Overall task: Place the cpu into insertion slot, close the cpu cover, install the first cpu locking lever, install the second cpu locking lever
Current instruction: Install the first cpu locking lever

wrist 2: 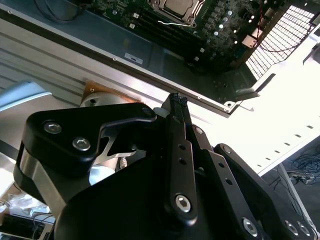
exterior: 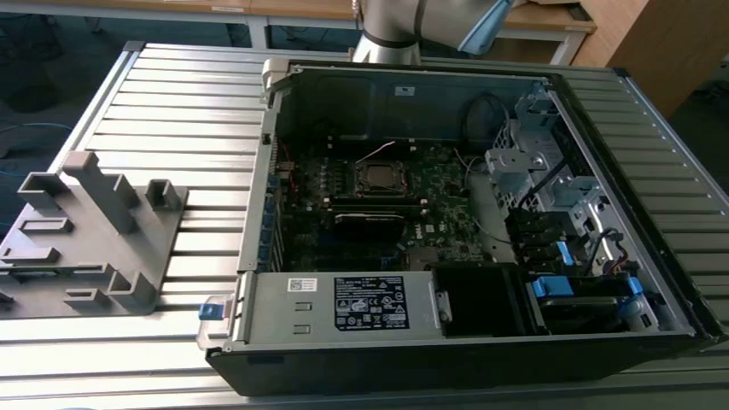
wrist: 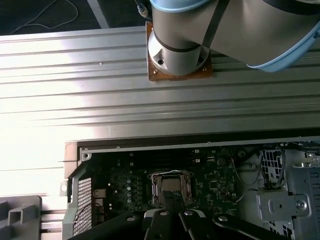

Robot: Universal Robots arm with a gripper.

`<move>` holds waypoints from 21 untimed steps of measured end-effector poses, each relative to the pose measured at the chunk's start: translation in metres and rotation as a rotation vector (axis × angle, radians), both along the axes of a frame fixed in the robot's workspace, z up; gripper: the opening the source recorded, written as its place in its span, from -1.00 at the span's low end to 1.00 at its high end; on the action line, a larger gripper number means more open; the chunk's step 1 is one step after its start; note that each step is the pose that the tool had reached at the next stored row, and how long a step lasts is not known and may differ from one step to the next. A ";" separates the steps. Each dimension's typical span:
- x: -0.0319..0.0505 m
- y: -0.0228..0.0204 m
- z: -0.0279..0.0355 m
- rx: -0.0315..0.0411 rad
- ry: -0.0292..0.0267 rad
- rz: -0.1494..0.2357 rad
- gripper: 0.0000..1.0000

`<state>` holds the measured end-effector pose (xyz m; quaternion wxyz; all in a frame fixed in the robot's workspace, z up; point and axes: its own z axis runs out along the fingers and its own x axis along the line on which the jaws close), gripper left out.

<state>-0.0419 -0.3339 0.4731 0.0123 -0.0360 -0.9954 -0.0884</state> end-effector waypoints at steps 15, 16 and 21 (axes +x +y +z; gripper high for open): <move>0.0000 -0.0092 -0.0173 0.0006 -0.0001 0.000 -0.79; 0.0000 -0.0102 -0.0191 0.0006 -0.0001 0.000 -0.79; 0.0000 -0.0129 -0.0253 0.0005 -0.0001 0.000 -0.79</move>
